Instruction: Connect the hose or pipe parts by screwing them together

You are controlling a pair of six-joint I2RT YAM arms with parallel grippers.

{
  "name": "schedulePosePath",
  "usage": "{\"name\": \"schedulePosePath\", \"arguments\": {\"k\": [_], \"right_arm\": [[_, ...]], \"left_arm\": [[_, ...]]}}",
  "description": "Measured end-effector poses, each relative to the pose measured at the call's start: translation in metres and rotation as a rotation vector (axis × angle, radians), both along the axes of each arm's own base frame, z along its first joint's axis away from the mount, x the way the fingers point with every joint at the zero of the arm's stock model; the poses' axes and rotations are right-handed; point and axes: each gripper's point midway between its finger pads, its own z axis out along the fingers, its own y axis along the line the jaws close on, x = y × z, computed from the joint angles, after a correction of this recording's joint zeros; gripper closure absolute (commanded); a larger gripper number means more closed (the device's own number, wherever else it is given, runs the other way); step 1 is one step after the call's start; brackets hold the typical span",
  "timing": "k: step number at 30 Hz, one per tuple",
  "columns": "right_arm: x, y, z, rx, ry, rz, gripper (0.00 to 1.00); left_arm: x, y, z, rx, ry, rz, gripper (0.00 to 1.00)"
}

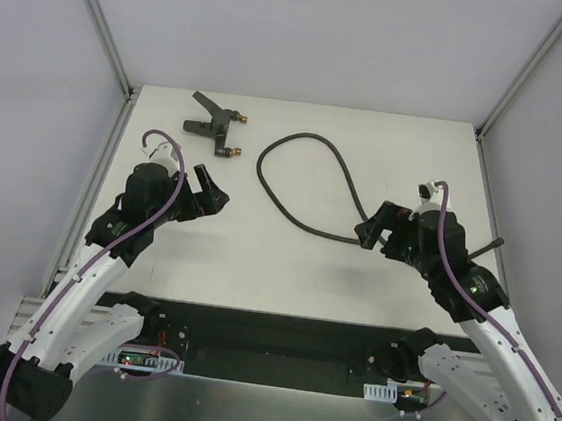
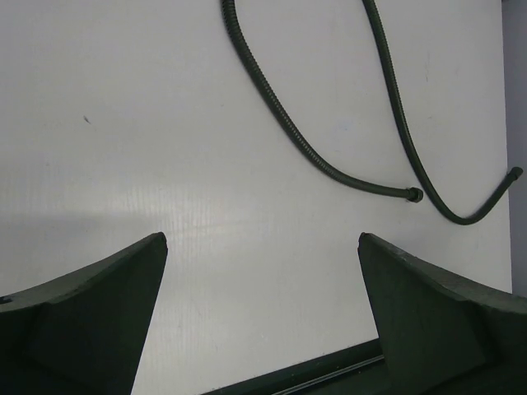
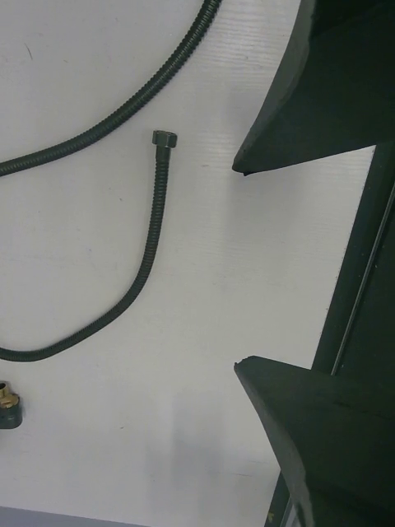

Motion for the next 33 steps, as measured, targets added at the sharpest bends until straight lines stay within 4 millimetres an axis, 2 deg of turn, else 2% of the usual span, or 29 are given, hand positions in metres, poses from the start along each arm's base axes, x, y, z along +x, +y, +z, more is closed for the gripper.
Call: {"name": "schedulePosePath", "arguments": {"k": [7,12,16,18,20,23,25,29,33], "right_arm": [[-0.002,-0.006,-0.020,-0.003,0.032,-0.036,0.03],[0.004,-0.027,-0.038,-0.058,0.080,-0.148,0.01],[0.016,-0.065,-0.060,-0.176,0.188,-0.335,0.05],[0.024,-0.090,-0.070,-0.234,0.248,-0.460,0.08],[0.029,-0.121,-0.077,-0.275,0.317,-0.611,0.14],[0.033,-0.162,-0.087,-0.263,0.397,-0.807,0.20],[0.032,-0.181,-0.094,-0.235,0.440,-0.901,0.22],[0.032,-0.202,-0.110,-0.166,0.502,-1.022,0.25],[0.032,-0.210,-0.138,-0.132,0.594,-1.064,0.27]], "left_arm": [[0.008,0.001,-0.013,0.017,0.045,0.023,0.01],[0.014,-0.003,-0.030,0.036,0.111,0.014,0.01],[0.018,-0.008,-0.034,0.044,0.142,-0.011,0.01],[0.020,-0.009,-0.033,0.048,0.141,-0.017,0.01],[0.020,-0.009,-0.032,0.053,0.138,-0.024,0.01],[0.019,-0.009,-0.033,0.061,0.135,-0.036,0.01],[0.019,-0.010,-0.033,0.067,0.132,-0.046,0.01],[0.018,-0.009,-0.035,0.082,0.129,-0.059,0.01],[0.015,-0.002,-0.042,0.109,0.148,-0.037,0.01]]}}
